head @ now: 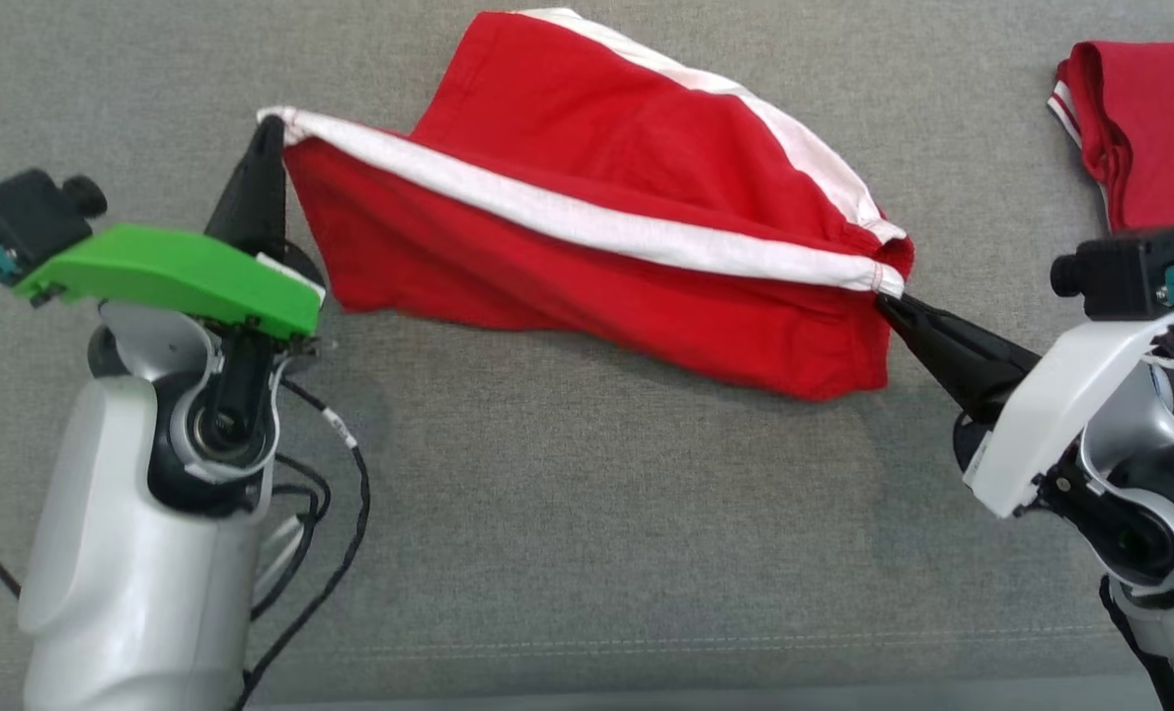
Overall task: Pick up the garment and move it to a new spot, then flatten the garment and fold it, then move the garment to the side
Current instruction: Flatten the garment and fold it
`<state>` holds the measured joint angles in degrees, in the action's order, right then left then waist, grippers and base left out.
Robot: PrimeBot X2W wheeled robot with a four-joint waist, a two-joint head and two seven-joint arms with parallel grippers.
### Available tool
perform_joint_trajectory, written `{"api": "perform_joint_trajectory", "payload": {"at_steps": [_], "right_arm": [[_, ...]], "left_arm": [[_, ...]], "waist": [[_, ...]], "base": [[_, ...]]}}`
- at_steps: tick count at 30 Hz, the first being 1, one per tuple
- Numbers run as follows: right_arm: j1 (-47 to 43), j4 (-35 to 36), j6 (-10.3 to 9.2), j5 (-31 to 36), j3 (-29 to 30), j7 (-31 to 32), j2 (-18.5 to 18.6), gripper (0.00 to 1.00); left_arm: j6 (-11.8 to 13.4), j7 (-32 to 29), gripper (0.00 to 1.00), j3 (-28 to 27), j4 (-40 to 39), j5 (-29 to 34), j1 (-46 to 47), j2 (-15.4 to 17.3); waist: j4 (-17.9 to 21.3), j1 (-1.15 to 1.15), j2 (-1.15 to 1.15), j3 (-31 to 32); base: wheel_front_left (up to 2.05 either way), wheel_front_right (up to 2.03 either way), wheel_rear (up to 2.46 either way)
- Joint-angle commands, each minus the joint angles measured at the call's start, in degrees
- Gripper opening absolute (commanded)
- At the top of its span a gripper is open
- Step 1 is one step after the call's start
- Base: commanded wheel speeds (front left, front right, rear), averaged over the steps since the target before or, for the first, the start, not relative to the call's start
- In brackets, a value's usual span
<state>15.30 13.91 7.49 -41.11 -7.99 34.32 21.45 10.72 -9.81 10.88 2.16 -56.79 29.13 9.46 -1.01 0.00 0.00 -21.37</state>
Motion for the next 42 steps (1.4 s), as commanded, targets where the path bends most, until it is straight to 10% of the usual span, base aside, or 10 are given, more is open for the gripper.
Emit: {"api": "perform_joint_trajectory", "payload": {"at_steps": [1, 38, 39, 40, 42], "right_arm": [[1.7, -0.62, -0.01, 0.49, -0.67, -0.86, -0.33, 0.0], [14.61, -10.9, -0.01, 1.37, -4.19, -14.85, -8.62, 0.0], [14.64, -11.32, -0.01, 1.49, -4.34, -14.96, -8.67, 0.27], [14.63, -11.89, -0.01, 1.65, -4.11, -15.13, -8.86, 1.0], [14.77, -12.63, -0.01, 1.93, -4.14, -14.9, -9.02, 1.0]], "left_arm": [[-0.57, 0.73, 0.0, -0.09, 1.65, 0.62, 2.97, -0.45], [-5.02, 4.09, 0.0, 5.4, 31.07, 9.16, 36.46, 0.19], [-5.11, 4.31, 0.44, 5.89, 31.58, 9.78, 36.74, 0.41], [-5.02, 4.43, 1.0, 6.2, 32.1, 10.01, 36.94, 0.43], [-5.3, 4.94, 1.0, 6.82, 32.86, 10.75, 37.38, 0.5]], "waist": [[1.49, 0.0, 0.0, -3.38], [9.84, 0.0, 0.0, -14.84], [9.82, 0.0, 0.0, -14.86], [9.79, 0.0, 0.0, -14.86], [9.63, 0.0, 0.0, -14.84]], "base": [[0.0, 0.0, 0.0], [0.0, 0.0, 0.0], [0.0, 0.0, 0.0], [0.0, 0.0, 0.0], [0.0, 0.0, 0.0]]}}
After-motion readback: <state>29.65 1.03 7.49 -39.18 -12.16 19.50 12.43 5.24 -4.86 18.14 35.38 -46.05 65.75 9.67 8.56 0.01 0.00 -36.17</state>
